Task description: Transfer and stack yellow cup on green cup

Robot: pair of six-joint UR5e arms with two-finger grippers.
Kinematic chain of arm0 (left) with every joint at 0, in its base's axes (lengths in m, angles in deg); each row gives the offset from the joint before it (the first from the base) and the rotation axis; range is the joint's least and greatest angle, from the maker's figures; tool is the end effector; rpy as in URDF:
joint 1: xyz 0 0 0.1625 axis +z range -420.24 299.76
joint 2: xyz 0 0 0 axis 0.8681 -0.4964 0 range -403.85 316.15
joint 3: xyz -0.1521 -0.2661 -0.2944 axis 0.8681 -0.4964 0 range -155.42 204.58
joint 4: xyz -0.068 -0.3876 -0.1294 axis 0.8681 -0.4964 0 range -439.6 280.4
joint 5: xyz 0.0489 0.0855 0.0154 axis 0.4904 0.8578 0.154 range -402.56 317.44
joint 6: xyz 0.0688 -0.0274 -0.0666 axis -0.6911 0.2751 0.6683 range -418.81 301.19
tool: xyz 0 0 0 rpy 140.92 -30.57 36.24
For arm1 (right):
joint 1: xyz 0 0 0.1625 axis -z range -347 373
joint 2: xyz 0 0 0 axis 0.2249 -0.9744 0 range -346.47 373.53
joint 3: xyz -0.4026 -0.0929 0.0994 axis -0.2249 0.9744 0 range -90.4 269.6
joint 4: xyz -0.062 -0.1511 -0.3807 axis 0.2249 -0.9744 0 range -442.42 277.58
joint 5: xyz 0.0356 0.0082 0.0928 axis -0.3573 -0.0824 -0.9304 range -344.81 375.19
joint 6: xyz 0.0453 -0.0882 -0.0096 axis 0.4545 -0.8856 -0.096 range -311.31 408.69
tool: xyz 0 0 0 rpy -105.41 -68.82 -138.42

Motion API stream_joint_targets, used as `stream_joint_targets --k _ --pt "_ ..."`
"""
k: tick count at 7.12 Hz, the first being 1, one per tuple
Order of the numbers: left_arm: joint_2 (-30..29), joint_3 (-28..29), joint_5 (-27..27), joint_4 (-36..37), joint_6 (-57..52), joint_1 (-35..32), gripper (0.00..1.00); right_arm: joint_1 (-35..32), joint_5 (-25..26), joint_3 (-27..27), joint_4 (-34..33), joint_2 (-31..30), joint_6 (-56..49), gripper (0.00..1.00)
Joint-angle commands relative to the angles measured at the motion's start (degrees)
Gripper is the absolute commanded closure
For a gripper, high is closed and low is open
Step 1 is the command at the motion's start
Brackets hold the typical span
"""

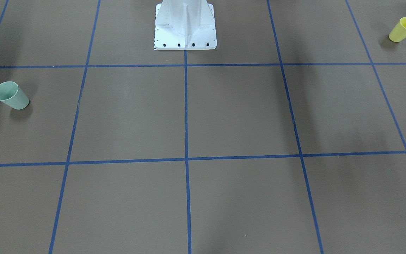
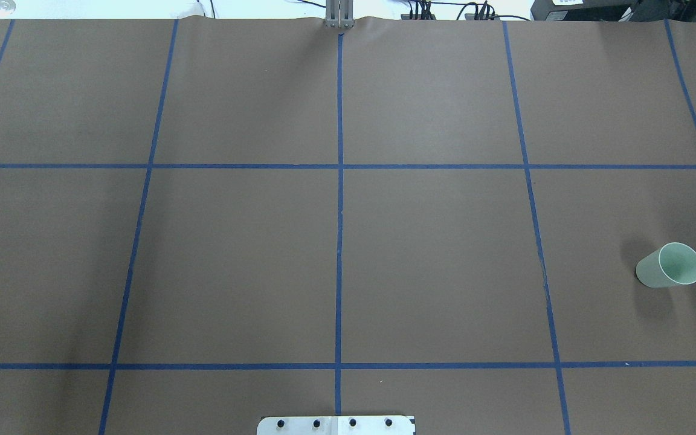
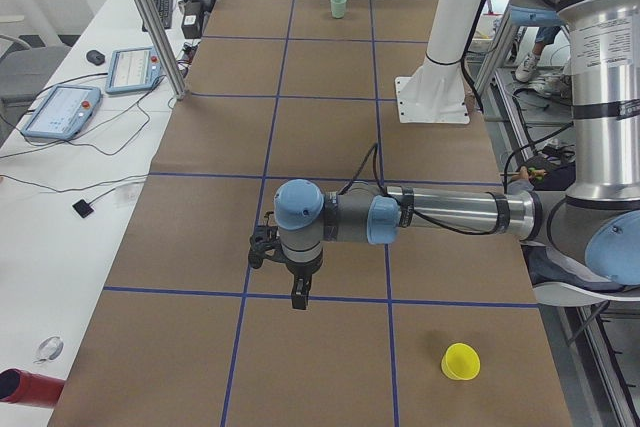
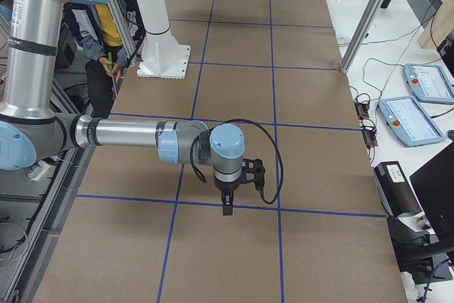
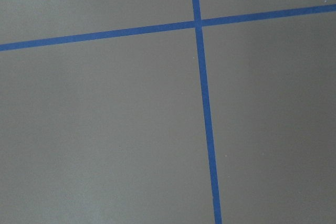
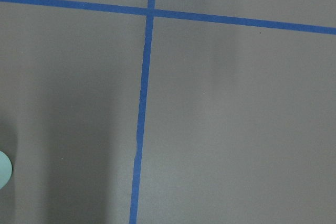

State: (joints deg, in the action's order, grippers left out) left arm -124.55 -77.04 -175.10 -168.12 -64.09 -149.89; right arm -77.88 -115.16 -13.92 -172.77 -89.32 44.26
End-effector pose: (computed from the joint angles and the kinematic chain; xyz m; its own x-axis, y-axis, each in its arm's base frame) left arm -0.0636 -0.4244 0.6380 0.7331 0.1065 -0.6717 -0.0738 0.9943 0.0770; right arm 0.0748 -0.3968 0.6475 0.7611 -0.0692 0.6450 0.0435 0.9975 0.0557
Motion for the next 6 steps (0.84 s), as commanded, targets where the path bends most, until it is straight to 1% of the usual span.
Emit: stream_joint_targets --k 1,5,6 --pt "0.02 -0.06 -0.35 -0.07 0.0 0.0 0.0 0.0 0.01 0.08 0.0 -0.06 0.04 0.0" --pt "-0.68 -0.59 -0.52 -0.24 0.61 0.09 0.0 0.0 0.01 0.08 0.0 -0.15 0.04 0.0" --pt "-1.91 -0.5 -0.35 -2.25 0.7 0.09 0.0 0.0 0.01 0.08 0.0 -0.15 0.04 0.0"
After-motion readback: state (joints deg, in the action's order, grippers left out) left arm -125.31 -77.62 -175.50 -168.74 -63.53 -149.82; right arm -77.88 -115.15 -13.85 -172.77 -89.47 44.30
